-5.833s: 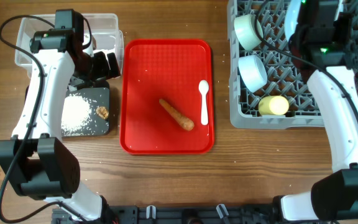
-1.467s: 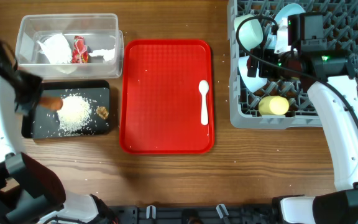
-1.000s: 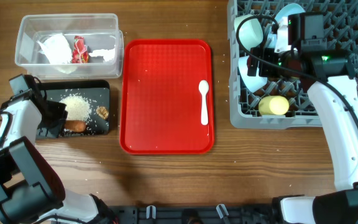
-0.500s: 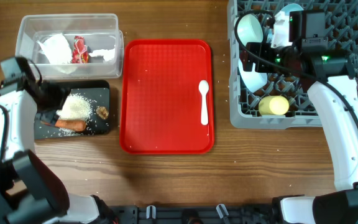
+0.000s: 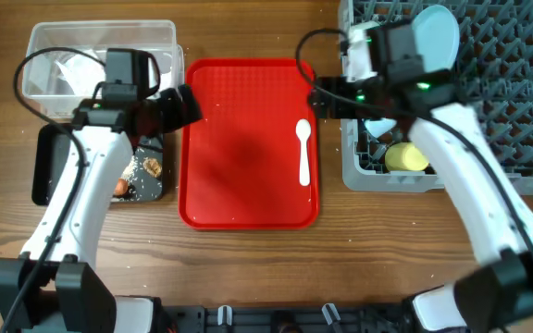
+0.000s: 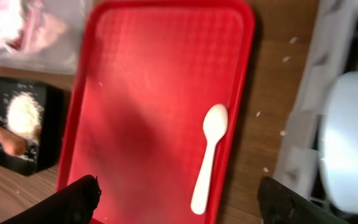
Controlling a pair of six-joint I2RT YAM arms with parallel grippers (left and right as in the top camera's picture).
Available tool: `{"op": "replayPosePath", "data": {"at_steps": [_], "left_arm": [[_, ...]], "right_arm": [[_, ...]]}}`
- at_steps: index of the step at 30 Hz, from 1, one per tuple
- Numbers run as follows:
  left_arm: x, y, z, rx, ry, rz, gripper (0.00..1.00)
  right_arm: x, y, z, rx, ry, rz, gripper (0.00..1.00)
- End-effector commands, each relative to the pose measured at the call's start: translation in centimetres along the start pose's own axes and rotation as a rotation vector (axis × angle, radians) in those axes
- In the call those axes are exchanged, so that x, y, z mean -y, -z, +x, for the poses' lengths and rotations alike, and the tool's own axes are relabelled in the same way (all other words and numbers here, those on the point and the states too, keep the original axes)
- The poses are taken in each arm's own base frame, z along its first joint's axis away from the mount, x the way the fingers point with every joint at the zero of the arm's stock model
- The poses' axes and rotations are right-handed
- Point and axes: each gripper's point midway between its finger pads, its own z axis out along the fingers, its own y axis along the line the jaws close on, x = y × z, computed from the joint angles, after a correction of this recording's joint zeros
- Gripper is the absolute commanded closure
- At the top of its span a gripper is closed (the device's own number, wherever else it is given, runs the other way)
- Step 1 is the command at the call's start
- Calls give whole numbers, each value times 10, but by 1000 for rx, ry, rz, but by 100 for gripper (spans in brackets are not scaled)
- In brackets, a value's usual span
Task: Sort waste into correct bins and load items into the dishwasher rack
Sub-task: 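Move the right gripper to the white spoon and grasp it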
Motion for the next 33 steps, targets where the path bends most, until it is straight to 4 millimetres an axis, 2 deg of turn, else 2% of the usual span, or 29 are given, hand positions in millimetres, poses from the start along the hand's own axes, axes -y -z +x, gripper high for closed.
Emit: {"op": "replayPosePath", "data": {"at_steps": [1,4,9,13,23,29,33], "left_arm": [[4,2,-5,24,-38,0,0],[0,2,-7,33,-37,-21,0],[-1,2,-8,35,-37,-28,0],[-1,2,-7,35,-37,-27,0],[-1,2,-7,35,-37,-27,0],[-1,2,-7,35,-37,-27,0],[-1,2,-7,35,-37,-27,0]], "right_arm": [[-4,-56,24,-136,-38,0,19],[-4,-100,47,-236,-60,18,22],[-3,-140,76,-337,-49,41,28],[17,-144,82,-333,-69,180,31],[34,-170,101,-392,-72,230,32],[39,-179,97,-368,-48,244,50],[42,-182,91,-344,-31,256,72]]}}
